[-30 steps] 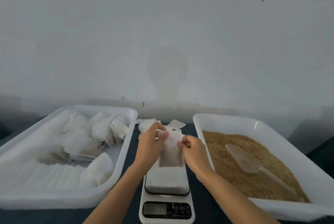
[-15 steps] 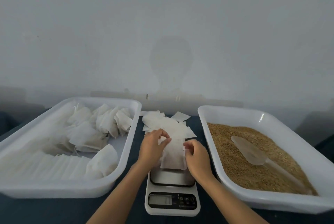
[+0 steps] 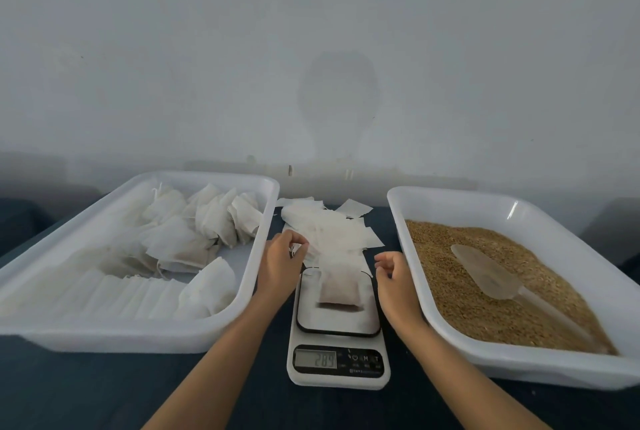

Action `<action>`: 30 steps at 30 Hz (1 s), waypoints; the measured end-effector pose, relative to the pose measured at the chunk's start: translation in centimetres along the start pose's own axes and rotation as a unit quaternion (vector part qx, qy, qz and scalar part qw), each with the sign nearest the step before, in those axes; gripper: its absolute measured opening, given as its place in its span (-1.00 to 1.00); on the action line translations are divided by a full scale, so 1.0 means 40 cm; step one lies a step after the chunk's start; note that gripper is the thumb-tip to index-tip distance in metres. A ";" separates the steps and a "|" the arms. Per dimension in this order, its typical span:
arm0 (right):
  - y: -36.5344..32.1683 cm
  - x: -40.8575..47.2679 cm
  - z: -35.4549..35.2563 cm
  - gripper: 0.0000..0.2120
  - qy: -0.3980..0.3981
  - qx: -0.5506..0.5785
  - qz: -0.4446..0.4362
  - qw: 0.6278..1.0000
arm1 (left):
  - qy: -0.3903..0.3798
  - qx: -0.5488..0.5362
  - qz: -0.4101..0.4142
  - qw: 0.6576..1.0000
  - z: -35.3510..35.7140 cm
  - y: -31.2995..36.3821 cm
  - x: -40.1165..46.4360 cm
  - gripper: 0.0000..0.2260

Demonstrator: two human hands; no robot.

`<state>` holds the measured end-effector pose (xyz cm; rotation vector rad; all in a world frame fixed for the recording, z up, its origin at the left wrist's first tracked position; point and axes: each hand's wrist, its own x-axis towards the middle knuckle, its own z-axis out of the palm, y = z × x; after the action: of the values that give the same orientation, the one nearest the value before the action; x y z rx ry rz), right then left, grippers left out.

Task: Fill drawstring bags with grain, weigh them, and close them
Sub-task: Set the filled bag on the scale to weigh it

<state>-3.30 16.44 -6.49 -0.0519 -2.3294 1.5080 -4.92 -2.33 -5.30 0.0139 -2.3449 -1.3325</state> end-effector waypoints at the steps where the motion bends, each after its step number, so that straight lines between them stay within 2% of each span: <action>1: 0.000 0.001 0.000 -0.83 0.000 0.001 -0.001 1.000 | 0.000 -0.002 0.001 1.000 0.000 0.001 0.001 -0.92; 10: 0.001 0.007 0.008 -0.83 0.001 0.008 0.005 1.000 | -0.002 -0.003 -0.004 1.000 0.000 -0.003 0.000 -0.93; 12: -0.004 0.010 0.014 -0.85 -0.011 0.014 0.016 1.000 | -0.037 0.007 -0.019 0.999 0.006 0.001 -0.001 -0.99; 16: -0.028 0.018 0.034 -0.82 -0.044 0.002 0.029 0.999 | -0.162 0.095 -0.066 0.980 0.031 0.029 -0.006 -0.57; 18: -0.043 0.015 0.044 -0.79 -0.062 0.006 0.024 0.998 | -0.191 0.114 -0.066 0.973 0.044 0.044 -0.013 -0.52; 20: -0.055 0.010 0.051 -0.79 -0.063 0.010 0.012 0.998 | -0.202 0.113 -0.062 0.971 0.054 0.057 -0.024 -0.57; 25: -0.112 0.006 0.054 -0.80 -0.038 0.069 -0.033 0.996 | -0.128 0.080 -0.054 0.987 0.030 0.101 -0.041 -0.73; 28: -0.184 0.020 0.059 -0.81 -0.043 0.119 -0.058 0.990 | -0.059 0.102 -0.008 0.993 -0.014 0.140 -0.033 -0.91; 30: -0.239 0.034 0.074 -0.84 -0.055 0.151 -0.076 0.984 | 0.003 0.118 0.019 0.993 -0.059 0.169 -0.018 -0.87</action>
<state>-3.93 10.07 1.31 0.2877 -2.1017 1.8037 -2.00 -0.49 1.00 0.0443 -2.4709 -1.0300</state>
